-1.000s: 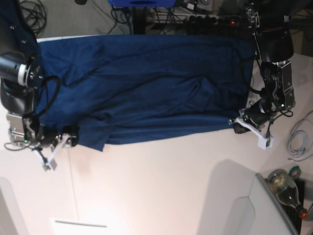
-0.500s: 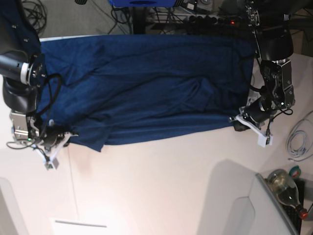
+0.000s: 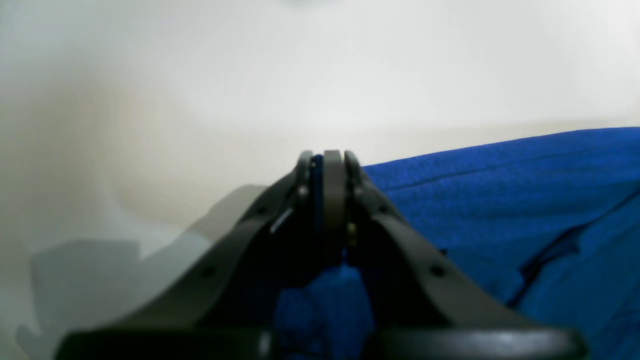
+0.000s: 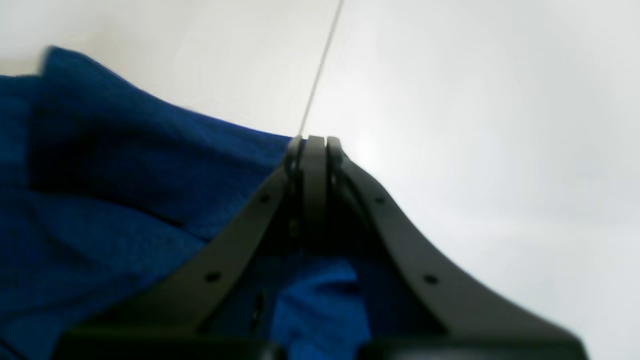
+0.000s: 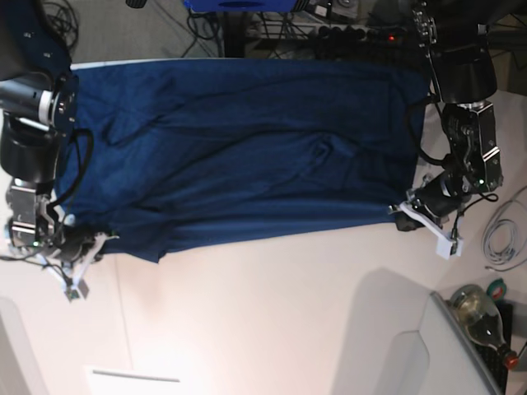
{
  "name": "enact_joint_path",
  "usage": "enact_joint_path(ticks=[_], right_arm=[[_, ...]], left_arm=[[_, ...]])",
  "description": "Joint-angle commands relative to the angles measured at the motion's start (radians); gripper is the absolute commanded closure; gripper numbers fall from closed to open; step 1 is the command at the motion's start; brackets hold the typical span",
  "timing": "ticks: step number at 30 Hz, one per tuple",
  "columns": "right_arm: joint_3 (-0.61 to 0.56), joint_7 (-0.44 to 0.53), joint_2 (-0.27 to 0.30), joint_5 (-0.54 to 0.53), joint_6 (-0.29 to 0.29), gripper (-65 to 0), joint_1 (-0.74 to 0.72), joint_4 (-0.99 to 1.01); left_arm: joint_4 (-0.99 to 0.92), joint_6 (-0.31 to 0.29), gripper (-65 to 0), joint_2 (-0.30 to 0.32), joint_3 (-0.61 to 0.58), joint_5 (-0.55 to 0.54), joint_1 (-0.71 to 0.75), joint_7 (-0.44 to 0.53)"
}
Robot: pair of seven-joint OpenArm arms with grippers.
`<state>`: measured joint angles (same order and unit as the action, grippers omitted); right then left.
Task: Layout the t-shirt on the table in an organized manner, then fold the t-shirt properly
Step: 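Lift both held corners and fold the shirt lengthwise over itself, then lay the folded edge down with both grippers and release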
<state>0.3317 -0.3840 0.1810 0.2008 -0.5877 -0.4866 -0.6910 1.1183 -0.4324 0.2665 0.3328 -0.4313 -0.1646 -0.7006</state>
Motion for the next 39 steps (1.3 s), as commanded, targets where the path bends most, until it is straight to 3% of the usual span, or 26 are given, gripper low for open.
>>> enact_joint_path(ticks=[1, 5, 10, 22, 27, 31, 39], right_arm=[[0.004, 0.018, 0.012, -0.010, -0.007, 0.0, -0.027, -0.028], [0.004, 0.015, 0.012, -0.010, -0.015, 0.0, 0.024, -0.111], [0.013, -0.056, -0.008, -0.011, -0.090, 0.0, 0.119, -0.281], [0.014, -0.177, -0.059, -0.011, -0.091, 0.0, 0.375, -0.652], [0.016, -0.175, -0.071, -0.011, -0.085, 0.0, 0.490, -0.763], [0.053, -0.175, -0.114, -0.010, -0.085, 0.0, 0.566, -0.841], [0.083, -0.189, -0.130, -0.010, -0.090, 0.0, 0.650, -0.944]], left_arm=[[0.019, -0.001, 0.0, 0.012, 0.002, -0.013, -0.022, 0.019], [0.019, -0.001, 0.0, 0.010, 0.007, -0.014, -0.016, 0.019], [0.042, -0.001, 0.0, 0.012, 0.009, -0.016, 0.009, 0.017], [0.306, -0.001, 0.0, -0.017, 0.010, -0.016, 0.211, 0.019], [0.382, -0.001, 0.0, -0.017, 0.010, -0.016, 0.288, 0.019], [0.394, -0.003, 0.0, -0.014, 0.015, -0.016, 0.319, 0.020], [0.454, -0.050, 0.0, -0.019, 0.094, -0.016, 0.343, 0.014]])
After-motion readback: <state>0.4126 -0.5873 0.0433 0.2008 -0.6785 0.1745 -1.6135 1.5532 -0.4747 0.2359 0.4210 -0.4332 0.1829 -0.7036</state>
